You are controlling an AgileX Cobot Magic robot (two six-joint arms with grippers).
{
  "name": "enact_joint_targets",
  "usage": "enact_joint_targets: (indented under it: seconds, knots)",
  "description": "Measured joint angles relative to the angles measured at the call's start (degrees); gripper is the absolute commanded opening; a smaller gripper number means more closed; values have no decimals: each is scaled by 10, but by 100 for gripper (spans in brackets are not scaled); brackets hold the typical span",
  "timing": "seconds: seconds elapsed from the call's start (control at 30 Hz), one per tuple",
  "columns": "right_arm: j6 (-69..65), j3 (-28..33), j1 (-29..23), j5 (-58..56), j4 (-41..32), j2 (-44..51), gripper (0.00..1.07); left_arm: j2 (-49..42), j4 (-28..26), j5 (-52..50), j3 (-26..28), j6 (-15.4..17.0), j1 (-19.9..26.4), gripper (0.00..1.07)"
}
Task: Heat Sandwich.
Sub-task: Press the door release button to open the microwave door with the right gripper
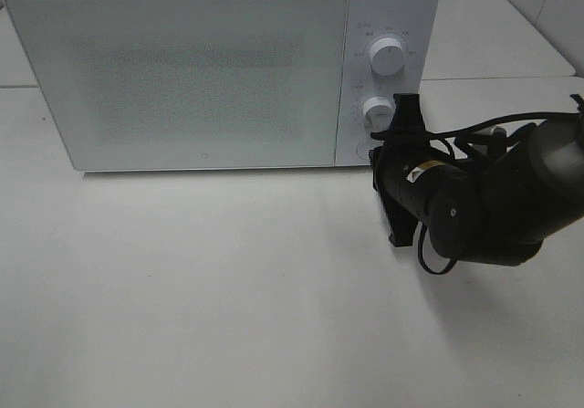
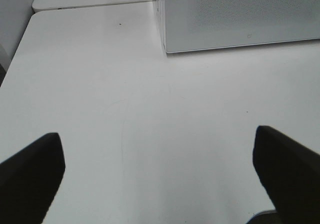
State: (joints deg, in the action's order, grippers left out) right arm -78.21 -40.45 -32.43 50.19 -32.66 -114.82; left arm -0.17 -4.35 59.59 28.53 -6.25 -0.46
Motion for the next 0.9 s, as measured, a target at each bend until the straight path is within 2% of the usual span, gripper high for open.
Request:
enact_joint_targets:
  seconds: [0.47,0.9]
  knots:
    - [-14,-68,35,-26,11,-59,0,0,0,0,0,0,0,98]
    - [-14,-85,40,-24,12,-78,0,0,0,0,0,0,0,98]
